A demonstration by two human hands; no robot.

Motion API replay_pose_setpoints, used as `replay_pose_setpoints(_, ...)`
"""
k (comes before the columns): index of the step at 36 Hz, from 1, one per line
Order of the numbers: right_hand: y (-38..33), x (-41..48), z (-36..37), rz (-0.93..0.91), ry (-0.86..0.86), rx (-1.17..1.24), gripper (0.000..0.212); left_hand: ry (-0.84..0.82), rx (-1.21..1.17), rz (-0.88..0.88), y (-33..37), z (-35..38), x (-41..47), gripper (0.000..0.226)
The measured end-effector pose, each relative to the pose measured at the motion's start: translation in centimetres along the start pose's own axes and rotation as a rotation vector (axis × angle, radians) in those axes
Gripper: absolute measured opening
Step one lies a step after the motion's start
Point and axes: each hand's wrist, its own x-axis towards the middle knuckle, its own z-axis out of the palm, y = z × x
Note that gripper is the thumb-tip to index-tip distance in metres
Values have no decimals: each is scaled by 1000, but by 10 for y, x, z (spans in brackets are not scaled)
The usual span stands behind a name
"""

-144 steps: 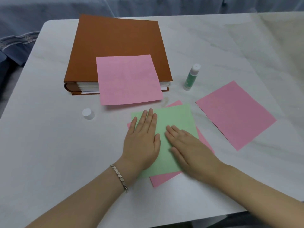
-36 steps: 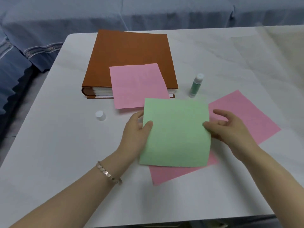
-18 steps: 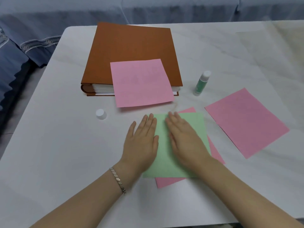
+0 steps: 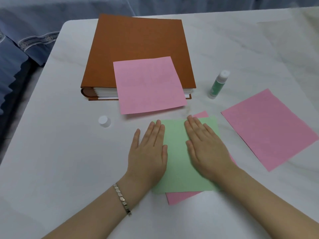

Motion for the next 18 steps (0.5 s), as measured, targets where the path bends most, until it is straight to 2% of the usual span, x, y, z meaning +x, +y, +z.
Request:
replay_pose_setpoints(13, 44, -17, -7, 81, 3, -73, 54, -14, 58, -23, 8, -2, 0, 54)
replay_pose_setpoints(15, 43, -17, -6, 79, 9, -72, 54, -8, 30, 22, 21, -3, 5, 54)
replay_pose_setpoints(18, 44, -16, -5, 74, 10, -71, 54, -58, -9, 189, 51, 1, 12, 56)
